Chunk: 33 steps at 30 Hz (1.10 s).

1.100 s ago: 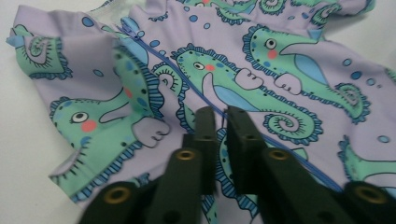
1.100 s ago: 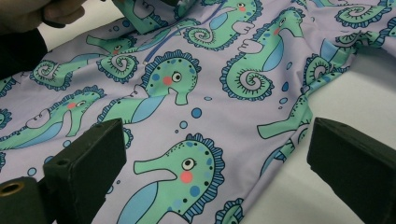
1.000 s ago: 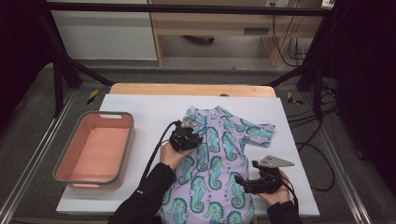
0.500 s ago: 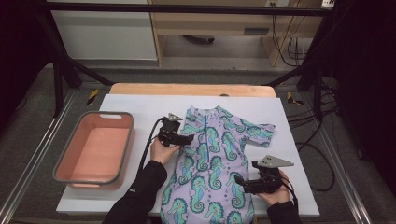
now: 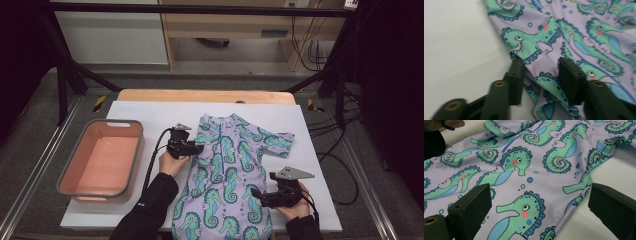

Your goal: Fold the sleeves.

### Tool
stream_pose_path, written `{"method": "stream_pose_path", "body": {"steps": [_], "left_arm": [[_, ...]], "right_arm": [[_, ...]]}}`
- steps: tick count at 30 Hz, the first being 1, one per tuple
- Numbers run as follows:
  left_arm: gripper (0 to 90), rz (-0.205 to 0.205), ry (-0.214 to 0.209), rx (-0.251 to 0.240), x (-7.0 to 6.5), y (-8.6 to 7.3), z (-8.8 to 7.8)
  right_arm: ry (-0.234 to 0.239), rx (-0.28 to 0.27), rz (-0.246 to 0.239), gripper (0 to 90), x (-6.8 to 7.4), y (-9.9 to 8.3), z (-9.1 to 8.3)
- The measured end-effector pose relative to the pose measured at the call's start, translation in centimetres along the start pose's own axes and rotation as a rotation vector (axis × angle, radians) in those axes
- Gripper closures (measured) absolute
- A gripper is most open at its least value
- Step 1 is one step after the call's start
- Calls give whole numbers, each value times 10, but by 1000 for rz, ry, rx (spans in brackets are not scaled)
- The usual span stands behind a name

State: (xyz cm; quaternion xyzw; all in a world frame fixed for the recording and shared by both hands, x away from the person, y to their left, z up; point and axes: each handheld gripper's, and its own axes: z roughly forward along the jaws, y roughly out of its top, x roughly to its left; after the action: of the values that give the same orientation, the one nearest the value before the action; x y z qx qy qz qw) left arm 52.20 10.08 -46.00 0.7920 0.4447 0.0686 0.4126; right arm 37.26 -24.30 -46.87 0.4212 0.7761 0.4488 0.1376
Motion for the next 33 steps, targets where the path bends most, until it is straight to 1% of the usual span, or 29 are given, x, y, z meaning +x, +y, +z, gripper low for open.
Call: {"method": "stream_pose_path", "body": {"steps": [2, 4, 5, 9, 12, 14, 17, 18, 19, 22, 25, 27, 29, 31, 32, 33], "left_arm": [[670, 18, 4, -11, -3, 1, -2], [708, 30, -3, -12, -6, 1, -2], [750, 35, -4, -15, -7, 1, -2], [872, 45, -30, -12, -12, 1, -1], [891, 63, -39, -13, -16, 2, -1], [895, 76, -50, -29, -20, 4, -3], [895, 110, -69, -51, -29, 11, -8], [895, 126, -68, -59, -33, 14, -10], [895, 138, -84, -55, -38, 17, -10], [895, 193, -103, -56, -54, 25, -11], [894, 226, -127, -31, -68, 28, -4], [892, 241, -155, -10, -75, 27, 2], [877, 262, -157, 5, -79, 25, 7], [745, 266, -137, 15, -80, 23, 8], [704, 264, -131, 11, -79, 22, 8], [654, 262, -111, 2, -75, 21, 6]], "right_arm": [[0, 2, 0, 55, 0, 0, 0], [0, 2, -1, 55, 0, 0, 0], [0, 2, 0, 55, 0, 0, 0], [0, 4, 0, 55, 0, 0, 0], [0, 3, 0, 55, 0, 0, 0], [-1, 2, 0, 56, 0, 0, 0], [0, 4, 0, 56, 0, 0, 0], [0, 4, 0, 56, 0, 0, 0], [0, 5, 0, 56, 0, 0, 1], [0, 4, -1, 56, 0, 0, 0], [1, 2, -1, 55, 0, 0, 0], [0, 1, -3, 55, 0, 0, 0], [0, 3, -1, 55, 0, 0, -1], [1, 2, 0, 55, 0, 0, -1], [1, 2, 0, 55, 0, 0, -1], [1, 3, 0, 56, 0, 0, -1]]}}
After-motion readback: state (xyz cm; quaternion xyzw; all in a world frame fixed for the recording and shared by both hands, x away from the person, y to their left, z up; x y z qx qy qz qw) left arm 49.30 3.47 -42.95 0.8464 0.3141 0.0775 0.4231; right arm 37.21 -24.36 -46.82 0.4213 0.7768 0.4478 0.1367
